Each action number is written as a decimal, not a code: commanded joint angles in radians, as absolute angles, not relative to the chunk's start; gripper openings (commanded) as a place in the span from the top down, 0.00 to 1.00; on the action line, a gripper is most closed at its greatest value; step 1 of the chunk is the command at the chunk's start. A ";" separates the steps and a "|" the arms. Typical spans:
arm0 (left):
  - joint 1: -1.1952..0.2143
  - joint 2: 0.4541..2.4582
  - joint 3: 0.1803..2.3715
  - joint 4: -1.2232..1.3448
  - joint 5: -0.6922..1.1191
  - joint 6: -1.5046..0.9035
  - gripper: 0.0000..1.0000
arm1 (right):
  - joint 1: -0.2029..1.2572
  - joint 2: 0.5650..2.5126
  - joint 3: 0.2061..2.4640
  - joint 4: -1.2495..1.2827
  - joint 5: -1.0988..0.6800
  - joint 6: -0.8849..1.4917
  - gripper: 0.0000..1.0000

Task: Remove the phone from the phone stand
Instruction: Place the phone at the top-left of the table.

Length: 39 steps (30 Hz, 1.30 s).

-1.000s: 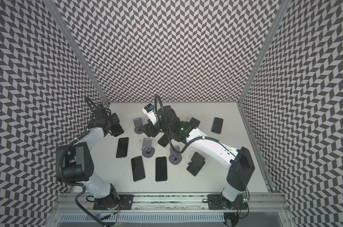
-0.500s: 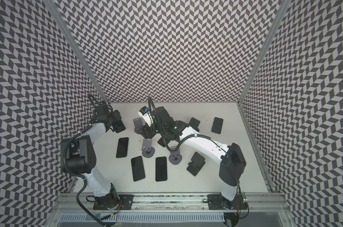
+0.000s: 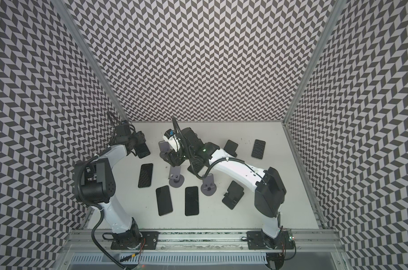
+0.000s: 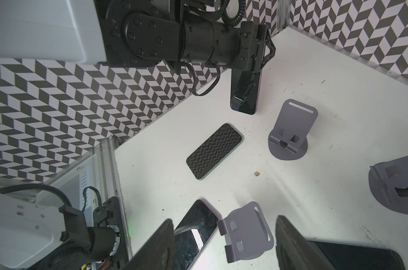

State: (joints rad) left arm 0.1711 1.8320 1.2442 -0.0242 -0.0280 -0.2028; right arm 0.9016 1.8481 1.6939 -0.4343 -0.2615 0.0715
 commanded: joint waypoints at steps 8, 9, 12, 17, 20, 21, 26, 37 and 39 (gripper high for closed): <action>0.176 1.821 1.317 -0.039 -0.022 -0.175 0.56 | 0.911 1.878 1.741 -0.463 -0.278 0.088 0.33; 0.176 1.820 1.323 -0.044 -0.026 -0.169 0.56 | 0.913 1.879 1.743 -0.467 -0.279 0.093 0.34; 0.175 1.827 1.339 -0.062 -0.031 -0.160 0.56 | 0.916 1.884 1.741 -0.473 -0.290 0.100 0.34; 0.174 1.845 1.366 -0.096 -0.031 -0.132 0.56 | 0.920 1.885 1.741 -0.479 -0.296 0.089 0.34; 0.174 1.864 1.396 -0.137 -0.032 -0.093 0.56 | 0.920 1.878 1.730 -0.481 -0.297 0.083 0.34; 0.175 1.871 1.407 -0.152 -0.034 -0.087 0.56 | 0.920 1.876 1.725 -0.482 -0.297 0.081 0.34; 0.174 1.897 1.432 -0.181 -0.009 -0.078 0.56 | 0.920 1.862 1.703 -0.482 -0.300 0.072 0.34; 0.167 1.952 1.483 -0.246 0.041 -0.079 0.55 | 0.920 1.831 1.656 -0.484 -0.301 0.056 0.34; 0.163 1.966 1.490 -0.259 0.046 -0.078 0.55 | 0.920 1.823 1.646 -0.482 -0.298 0.051 0.34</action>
